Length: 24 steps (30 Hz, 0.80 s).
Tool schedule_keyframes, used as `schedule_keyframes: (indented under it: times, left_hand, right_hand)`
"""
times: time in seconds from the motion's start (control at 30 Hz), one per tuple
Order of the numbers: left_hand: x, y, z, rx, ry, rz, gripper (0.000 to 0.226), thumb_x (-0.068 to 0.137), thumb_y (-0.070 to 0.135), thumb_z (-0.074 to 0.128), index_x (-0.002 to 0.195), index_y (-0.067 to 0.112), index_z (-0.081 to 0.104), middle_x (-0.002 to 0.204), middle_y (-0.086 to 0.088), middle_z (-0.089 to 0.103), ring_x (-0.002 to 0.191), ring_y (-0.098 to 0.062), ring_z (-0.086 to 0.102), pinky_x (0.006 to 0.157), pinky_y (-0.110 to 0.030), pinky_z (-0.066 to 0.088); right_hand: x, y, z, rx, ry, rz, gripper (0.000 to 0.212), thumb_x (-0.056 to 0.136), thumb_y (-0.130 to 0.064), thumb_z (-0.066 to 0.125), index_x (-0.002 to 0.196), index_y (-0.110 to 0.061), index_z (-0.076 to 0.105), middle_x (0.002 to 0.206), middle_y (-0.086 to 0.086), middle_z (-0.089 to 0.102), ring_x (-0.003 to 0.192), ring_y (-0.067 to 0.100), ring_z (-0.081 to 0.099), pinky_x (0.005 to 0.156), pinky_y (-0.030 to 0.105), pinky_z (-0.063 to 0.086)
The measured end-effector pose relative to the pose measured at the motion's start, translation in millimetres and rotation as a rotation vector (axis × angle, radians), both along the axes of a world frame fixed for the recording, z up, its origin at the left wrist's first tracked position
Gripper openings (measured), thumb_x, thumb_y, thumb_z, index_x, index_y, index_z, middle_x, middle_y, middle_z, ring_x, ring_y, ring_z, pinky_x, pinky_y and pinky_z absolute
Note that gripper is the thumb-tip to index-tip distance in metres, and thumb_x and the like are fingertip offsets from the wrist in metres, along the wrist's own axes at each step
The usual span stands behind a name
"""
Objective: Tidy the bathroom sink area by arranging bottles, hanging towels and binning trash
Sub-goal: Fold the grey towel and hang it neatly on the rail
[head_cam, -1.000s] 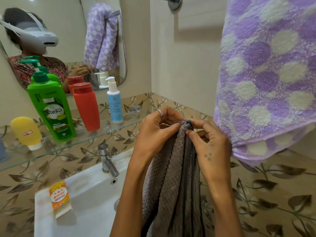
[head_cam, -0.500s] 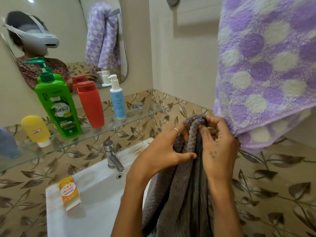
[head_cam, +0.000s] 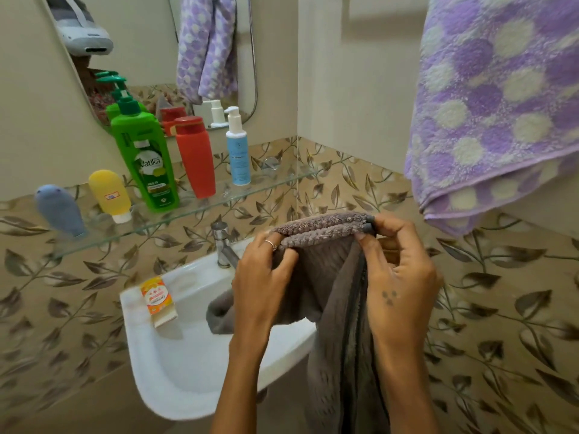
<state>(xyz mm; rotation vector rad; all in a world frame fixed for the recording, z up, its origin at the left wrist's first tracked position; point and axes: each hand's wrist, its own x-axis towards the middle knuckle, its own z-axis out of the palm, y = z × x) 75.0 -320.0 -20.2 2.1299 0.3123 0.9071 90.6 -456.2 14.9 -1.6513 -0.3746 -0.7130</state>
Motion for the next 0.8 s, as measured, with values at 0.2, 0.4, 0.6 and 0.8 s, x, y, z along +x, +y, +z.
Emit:
schedule_keyframes:
  times: [0.2, 0.4, 0.6, 0.8]
  left_hand:
    - [-23.7, -28.5, 10.5, 0.024, -0.232, -0.013, 0.03, 0.088, 0.027, 0.033, 0.089, 0.005, 0.053, 0.083, -0.003, 0.049, 0.071, -0.01, 0.043, 0.061, -0.016, 0.036]
    - [-33.7, -22.1, 18.4, 0.135, -0.23, -0.025, 0.018, 0.085, 0.012, 0.062, 0.102, 0.01, 0.067, 0.091, 0.01, 0.055, 0.081, 0.007, 0.05, 0.075, 0.002, 0.035]
    - [-17.7, -12.1, 33.3, 0.198, -0.222, -0.089, 0.023, 0.075, 0.004, 0.071, 0.093, 0.019, 0.072, 0.089, 0.012, 0.064, 0.085, 0.003, 0.058, 0.076, -0.003, 0.042]
    - [18.3, -5.0, 52.5, 0.126, -0.306, -0.202, 0.04, 0.07, 0.0, 0.073, 0.078, 0.035, 0.055, 0.076, 0.021, 0.061, 0.08, 0.005, 0.06, 0.072, -0.006, 0.045]
  right_hand:
    - [-21.0, -22.5, 4.2, 0.146, 0.084, -0.021, 0.021, 0.09, -0.02, 0.059, 0.085, -0.04, 0.055, 0.076, -0.012, 0.064, 0.045, 0.004, 0.052, 0.047, 0.018, 0.042]
    - [-23.6, -28.6, 8.5, 0.297, 0.277, 0.202, 0.029, 0.087, -0.004, 0.061, 0.088, -0.034, 0.059, 0.073, -0.007, 0.068, 0.044, 0.004, 0.056, 0.043, 0.015, 0.049]
    - [5.7, -13.3, 15.2, 0.001, 0.587, 0.644, 0.088, 0.075, 0.006, 0.069, 0.144, -0.027, 0.025, 0.088, 0.009, 0.062, 0.039, 0.003, 0.053, 0.039, 0.017, 0.049]
    - [43.5, -3.9, 24.2, -0.108, 0.48, 0.686, 0.04, 0.071, 0.0, 0.075, 0.078, -0.038, 0.065, 0.071, -0.007, 0.069, 0.035, -0.001, 0.046, 0.035, 0.016, 0.042]
